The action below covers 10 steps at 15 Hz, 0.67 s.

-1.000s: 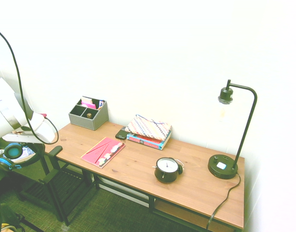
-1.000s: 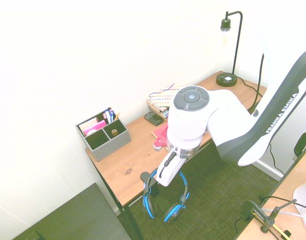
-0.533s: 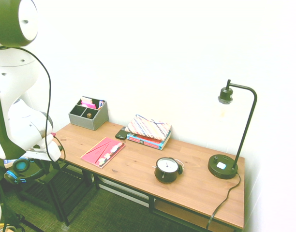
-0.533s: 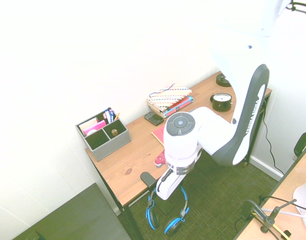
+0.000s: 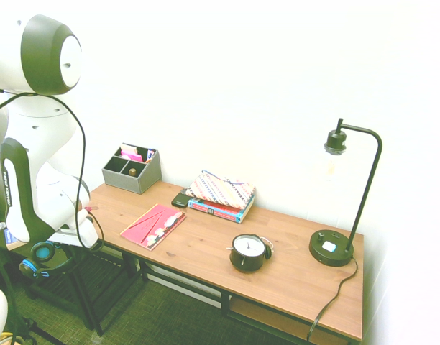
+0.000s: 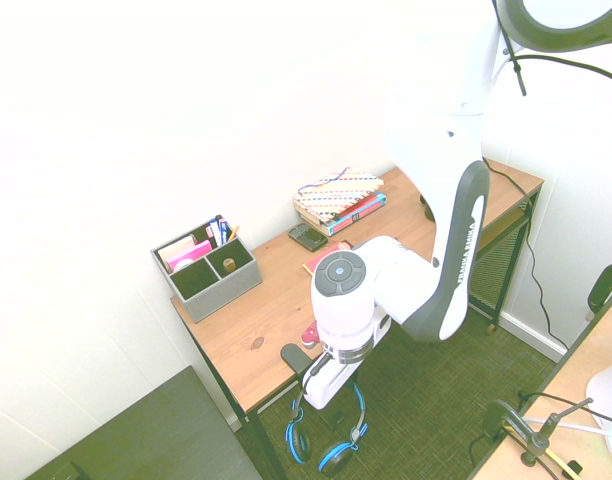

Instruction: Hang the headphone

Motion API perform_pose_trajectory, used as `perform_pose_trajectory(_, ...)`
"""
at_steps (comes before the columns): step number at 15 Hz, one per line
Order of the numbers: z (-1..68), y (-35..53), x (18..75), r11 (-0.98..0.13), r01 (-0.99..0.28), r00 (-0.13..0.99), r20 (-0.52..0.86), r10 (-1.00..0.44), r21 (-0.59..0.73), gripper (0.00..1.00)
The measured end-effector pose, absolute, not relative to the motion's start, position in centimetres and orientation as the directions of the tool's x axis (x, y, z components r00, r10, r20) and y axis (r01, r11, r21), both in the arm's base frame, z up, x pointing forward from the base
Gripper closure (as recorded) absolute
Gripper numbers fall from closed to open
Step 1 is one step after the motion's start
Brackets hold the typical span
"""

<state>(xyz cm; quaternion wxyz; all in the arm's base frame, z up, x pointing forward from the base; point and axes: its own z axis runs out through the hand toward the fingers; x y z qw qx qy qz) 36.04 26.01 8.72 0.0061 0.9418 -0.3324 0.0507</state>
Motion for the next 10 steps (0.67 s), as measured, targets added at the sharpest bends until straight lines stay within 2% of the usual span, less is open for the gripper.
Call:
perform_pose_trajectory(3,7.2,25.9,36.8,-0.769,-0.639,0.766,0.090,-0.637,-0.003,1.00)
perform_pose_trajectory(4,6.8,25.7,37.0,-0.769,-0.639,0.767,0.081,-0.636,0.010,0.00)
perform_pose_trajectory(10,6.8,25.8,37.7,-0.774,-0.632,0.775,0.051,-0.630,0.042,0.00)
